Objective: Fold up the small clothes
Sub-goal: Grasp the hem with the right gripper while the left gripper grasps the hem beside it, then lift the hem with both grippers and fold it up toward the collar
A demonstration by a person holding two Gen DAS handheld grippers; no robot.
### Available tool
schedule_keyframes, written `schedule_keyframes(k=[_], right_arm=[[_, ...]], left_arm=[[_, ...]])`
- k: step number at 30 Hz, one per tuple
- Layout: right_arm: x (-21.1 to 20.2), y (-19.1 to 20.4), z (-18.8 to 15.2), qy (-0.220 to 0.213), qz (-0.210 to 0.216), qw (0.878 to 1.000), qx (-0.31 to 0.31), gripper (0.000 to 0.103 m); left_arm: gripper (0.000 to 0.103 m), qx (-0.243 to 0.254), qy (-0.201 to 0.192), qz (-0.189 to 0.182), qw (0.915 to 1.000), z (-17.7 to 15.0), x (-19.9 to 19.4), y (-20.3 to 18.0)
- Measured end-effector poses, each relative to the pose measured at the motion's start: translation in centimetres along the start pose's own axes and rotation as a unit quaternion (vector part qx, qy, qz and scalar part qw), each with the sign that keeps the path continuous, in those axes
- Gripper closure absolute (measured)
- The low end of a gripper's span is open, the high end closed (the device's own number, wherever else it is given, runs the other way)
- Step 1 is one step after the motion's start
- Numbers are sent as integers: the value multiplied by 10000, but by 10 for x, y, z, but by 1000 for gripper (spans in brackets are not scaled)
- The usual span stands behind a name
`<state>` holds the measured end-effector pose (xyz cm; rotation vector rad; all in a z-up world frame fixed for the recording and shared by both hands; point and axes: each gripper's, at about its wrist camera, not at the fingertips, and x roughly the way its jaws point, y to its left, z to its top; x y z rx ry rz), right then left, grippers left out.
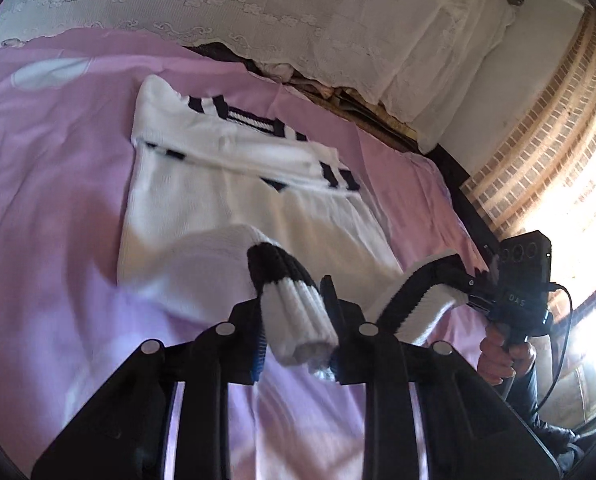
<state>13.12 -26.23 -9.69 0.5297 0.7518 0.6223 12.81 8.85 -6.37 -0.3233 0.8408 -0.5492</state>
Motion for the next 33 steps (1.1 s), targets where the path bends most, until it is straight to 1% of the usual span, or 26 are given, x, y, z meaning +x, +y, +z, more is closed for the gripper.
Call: schedule_keyframes(k=[3,8,14,21,29,33], right_arm=[[17,-8,21,10,-62,9999,103,92],[44,-21,49,7,-186,9995,235,92],[68,-33,84,-140,-224,9989,389,92],[94,-44,121,-368,-343,9977,443,92],[124,-64,162,-513,-263,9959,698,92],[142,-69,182,-573,-312,9955,690,92]], left_arm=[[81,-81,32,159,9998,21,18,11],[86,-313,66,283,9991,46,42,28],[87,-402,-251,540,9974,84,52,37],[88,-286,-519,961,9936,128,73,39],[89,-455,-688,1100,9905,165,97,54],[89,-681,-755,1198,9876,187,114,69]])
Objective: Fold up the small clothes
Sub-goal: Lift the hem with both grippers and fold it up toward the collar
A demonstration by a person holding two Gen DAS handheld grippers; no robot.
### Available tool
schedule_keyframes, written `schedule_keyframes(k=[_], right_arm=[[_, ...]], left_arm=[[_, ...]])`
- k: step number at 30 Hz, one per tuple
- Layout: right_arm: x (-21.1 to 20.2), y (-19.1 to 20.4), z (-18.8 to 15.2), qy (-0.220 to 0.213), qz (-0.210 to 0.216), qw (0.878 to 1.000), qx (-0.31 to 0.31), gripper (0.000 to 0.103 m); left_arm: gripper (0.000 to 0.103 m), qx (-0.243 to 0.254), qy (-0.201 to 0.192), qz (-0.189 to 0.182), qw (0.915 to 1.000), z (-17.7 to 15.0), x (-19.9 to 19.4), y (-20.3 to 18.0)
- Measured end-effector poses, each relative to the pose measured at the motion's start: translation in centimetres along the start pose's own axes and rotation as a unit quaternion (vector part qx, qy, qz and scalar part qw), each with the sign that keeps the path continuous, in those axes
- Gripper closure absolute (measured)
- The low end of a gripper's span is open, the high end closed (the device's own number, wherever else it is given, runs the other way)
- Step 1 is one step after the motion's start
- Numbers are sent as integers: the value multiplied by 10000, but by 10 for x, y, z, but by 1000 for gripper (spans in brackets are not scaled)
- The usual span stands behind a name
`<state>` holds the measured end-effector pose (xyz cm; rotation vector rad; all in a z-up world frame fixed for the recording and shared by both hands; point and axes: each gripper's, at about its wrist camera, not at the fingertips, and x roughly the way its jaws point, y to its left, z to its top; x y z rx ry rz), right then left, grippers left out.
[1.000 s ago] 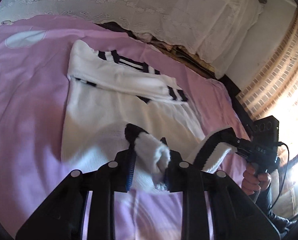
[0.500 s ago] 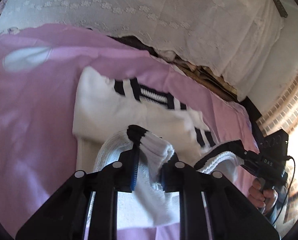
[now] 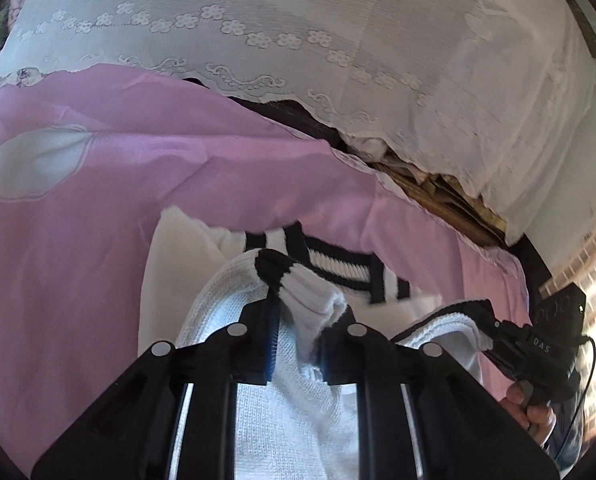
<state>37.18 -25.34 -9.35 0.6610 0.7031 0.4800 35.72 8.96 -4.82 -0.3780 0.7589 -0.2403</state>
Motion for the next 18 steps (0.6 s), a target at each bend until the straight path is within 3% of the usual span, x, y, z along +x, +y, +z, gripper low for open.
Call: schedule_keyframes(k=[4,8,18], right_arm=[[19,-6,17,-106,-44,9999,48,92],[35,-13,25,-133,-199,9997,27,92],[62,-43,29,-21,-318,9992,240,91]], left_arm=[[89,-105,-23,216,9997,14,22,5],[89,91,-43,552,9984,16,42,3],[86,302,-108,779,9964,10,60,6]])
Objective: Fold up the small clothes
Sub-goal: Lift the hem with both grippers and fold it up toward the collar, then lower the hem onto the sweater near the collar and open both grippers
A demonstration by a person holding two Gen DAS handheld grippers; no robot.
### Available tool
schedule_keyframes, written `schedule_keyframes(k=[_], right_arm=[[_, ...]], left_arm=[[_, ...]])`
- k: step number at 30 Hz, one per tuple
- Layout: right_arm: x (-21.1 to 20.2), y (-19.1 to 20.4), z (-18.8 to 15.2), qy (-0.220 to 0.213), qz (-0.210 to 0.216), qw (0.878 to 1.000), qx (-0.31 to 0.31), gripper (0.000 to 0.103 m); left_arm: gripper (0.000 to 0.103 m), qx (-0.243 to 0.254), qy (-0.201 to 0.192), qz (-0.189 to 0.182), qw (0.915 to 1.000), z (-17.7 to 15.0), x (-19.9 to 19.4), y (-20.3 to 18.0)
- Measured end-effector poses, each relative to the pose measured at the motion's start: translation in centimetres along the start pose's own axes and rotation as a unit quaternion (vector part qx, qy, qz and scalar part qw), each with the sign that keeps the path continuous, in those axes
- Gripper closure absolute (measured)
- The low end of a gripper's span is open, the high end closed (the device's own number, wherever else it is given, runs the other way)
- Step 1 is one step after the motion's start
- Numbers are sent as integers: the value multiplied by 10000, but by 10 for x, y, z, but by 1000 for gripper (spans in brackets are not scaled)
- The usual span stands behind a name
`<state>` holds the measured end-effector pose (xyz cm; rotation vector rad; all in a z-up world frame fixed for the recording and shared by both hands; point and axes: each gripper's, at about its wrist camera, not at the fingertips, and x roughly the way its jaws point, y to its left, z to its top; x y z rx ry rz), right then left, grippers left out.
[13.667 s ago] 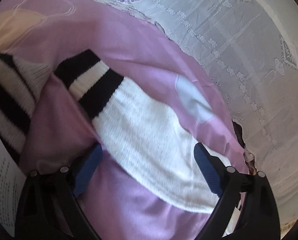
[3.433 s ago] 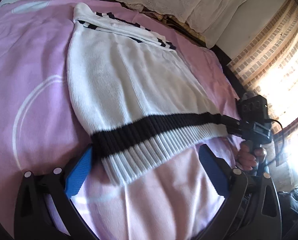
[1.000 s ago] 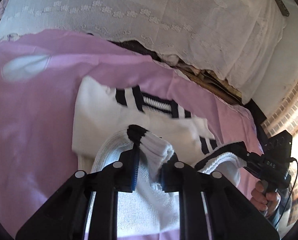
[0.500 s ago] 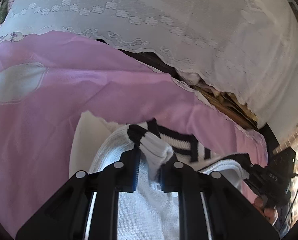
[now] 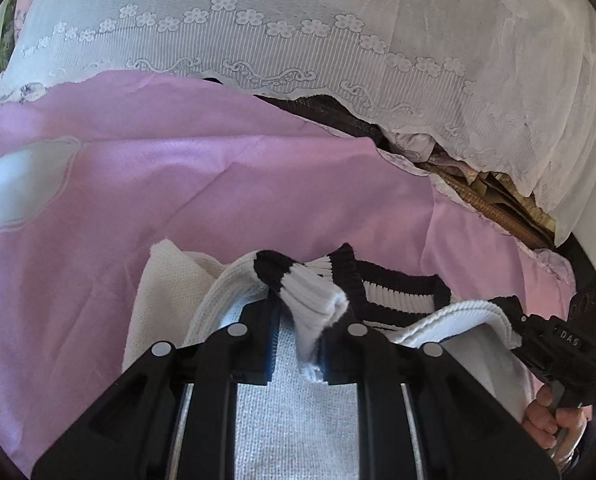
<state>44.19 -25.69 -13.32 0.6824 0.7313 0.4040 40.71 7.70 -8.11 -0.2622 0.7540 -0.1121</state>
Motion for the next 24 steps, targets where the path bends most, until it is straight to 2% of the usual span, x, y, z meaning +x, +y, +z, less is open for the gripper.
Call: schedule_keyframes(k=[2,6,9,11,14,16,17,18,19,21,22,24], right_arm=[[1,-4,-1,45,50,9999,115,89],[-4,-9,-2,-16,170,9995,261,72],[-13,-7,-2,-165,81,9997,184,61],[-22,-4,-3,-313,-55,9995,75,57],[-36,4,-3,-643,-284,9974,-177,56],[-42,8,-4,-765,-308,9962,-266,55],[-43,12,-4,-795,-292,9959,-325,55],[-43,15,-4,-791,-275,9957,-391,55],[-43,19,-6,-770,-265,9954,-497,55],[-40,28,-10,-722,-270,9945,-708,55],[-38,34,-12,-671,-270,9937,-854,55],[-31,43,-17,-532,-246,9920,-1120,55]], left_arm=[[84,16,-3,32,10000,-1,-1,-1],[78,-175,24,-97,9998,-3,-5,5],[72,-229,21,-155,9996,-5,-8,7],[68,-205,-28,-150,9997,-6,-12,7],[61,-186,-179,-145,9996,-5,-21,5],[51,-229,-334,-183,9990,-4,-28,5],[50,-233,-383,-181,9988,-4,-31,5],[46,-214,-441,-153,9987,-4,-34,4],[33,-130,-629,88,9979,-4,-40,1],[22,135,-1119,498,9924,-5,-56,-8],[18,244,-1228,520,9908,-5,-62,-12],[12,389,-1238,312,9911,-4,-67,-18]])
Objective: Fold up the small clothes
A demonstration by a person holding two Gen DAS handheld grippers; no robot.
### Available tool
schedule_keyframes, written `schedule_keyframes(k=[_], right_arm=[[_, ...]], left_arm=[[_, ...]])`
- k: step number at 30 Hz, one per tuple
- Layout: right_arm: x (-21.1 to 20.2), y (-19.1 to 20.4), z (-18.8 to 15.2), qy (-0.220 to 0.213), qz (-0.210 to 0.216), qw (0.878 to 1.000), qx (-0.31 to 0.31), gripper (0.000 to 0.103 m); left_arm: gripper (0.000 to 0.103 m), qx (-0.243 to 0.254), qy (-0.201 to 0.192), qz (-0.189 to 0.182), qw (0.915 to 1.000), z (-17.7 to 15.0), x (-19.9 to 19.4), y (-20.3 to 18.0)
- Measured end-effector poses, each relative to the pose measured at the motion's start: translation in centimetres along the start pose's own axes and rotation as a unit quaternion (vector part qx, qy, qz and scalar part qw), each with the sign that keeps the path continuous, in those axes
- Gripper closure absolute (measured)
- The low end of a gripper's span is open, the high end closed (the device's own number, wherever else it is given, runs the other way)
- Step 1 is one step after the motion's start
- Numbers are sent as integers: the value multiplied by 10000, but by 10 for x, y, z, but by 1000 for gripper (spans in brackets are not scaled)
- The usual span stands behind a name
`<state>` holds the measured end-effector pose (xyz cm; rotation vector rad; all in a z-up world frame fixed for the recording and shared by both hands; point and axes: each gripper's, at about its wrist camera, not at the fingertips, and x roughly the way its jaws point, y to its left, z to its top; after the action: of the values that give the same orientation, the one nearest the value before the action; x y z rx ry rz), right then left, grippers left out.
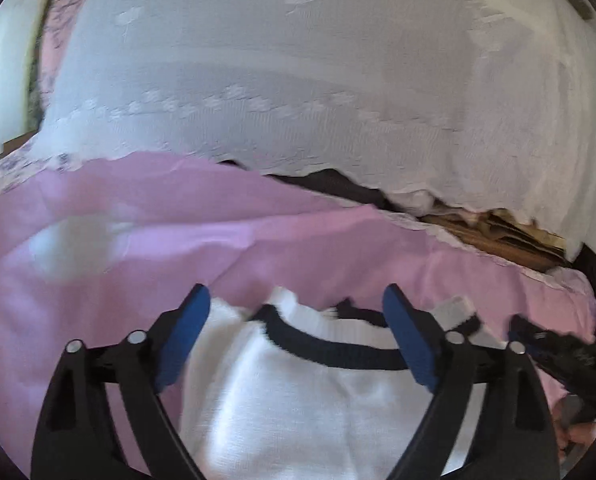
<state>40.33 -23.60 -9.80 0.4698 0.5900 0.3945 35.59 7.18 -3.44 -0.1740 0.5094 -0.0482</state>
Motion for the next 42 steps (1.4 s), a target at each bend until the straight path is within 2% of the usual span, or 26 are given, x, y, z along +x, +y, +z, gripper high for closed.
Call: schedule_keyframes(k=[2,5,7,8,9,11,13,14,15,17,18,20,22,24,27,28,30,31,32,34,36,37,39,41,42], right_arm=[[9,7,-5,242,36,9995,-197,52],[30,2,-12,660,-215,9973,-233,51],[41,-16,-14,920,-460,9946,102,64],[41,-26,-12,925,-497,9938,359,78],[39,-35,-10,914,-546,9926,585,85],[36,-43,-8,870,-571,9915,776,89],[31,-46,-7,784,-592,9910,910,86],[28,-43,-6,695,-584,9919,894,78],[24,-38,-3,572,-549,9936,805,64],[17,-25,6,332,-626,9966,425,49],[14,-17,13,188,-872,9960,95,46],[17,-12,23,99,-1156,9930,-199,46],[26,-20,29,225,-1185,9926,-122,46],[39,-30,31,584,-1005,9932,12,46],[55,-29,28,983,-919,9907,-198,46],[60,-26,25,1164,-879,9888,-326,47],[65,-23,17,1294,-1030,9850,-486,66],[64,-27,17,1211,-1231,9839,-467,86],[60,-31,19,1132,-1156,9863,-318,95],[46,-41,24,883,-958,9914,119,95],[35,-47,26,718,-1103,9912,150,95],[36,-50,24,766,-1165,9901,180,95],[49,-60,16,1137,-1127,9866,327,94],[47,-65,15,1111,-1016,9873,514,92],[41,-63,17,972,-957,9891,563,91]], left_arm=[[10,115,279,-266,9992,-3,9,-6],[10,292,910,-18,9954,-20,41,-11],[10,351,1552,294,9868,-34,69,-8],[10,380,1734,448,9831,-39,78,-6],[10,477,1715,544,9825,-40,79,-8],[10,654,1610,656,9826,-41,76,-15],[10,748,1582,734,9818,-43,74,-18],[10,741,1535,701,9829,-42,72,-19],[10,694,1475,627,9846,-41,70,-18],[10,579,1403,519,9871,-38,64,-15],[10,504,1392,483,9878,-37,64,-11],[10,300,1449,407,9882,-35,65,-6],[10,178,1502,355,9879,-34,68,-2],[10,167,1482,356,9882,-33,69,-2],[10,281,1468,431,9878,-36,71,-7],[10,315,1467,438,9877,-36,71,-8],[10,376,1464,435,9876,-37,71,-11],[10,381,1458,434,9876,-37,71,-11],[10,373,1453,419,9878,-36,70,-10],[10,321,1421,371,9886,-35,67,-8],[10,242,1395,235,9897,-32,64,-6],[10,226,1398,208,9897,-31,64,-6],[10,383,1489,420,9872,-34,68,-8],[10,642,1693,634,9814,-41,79,-13],[10,723,1675,709,9807,-42,79,-15]])
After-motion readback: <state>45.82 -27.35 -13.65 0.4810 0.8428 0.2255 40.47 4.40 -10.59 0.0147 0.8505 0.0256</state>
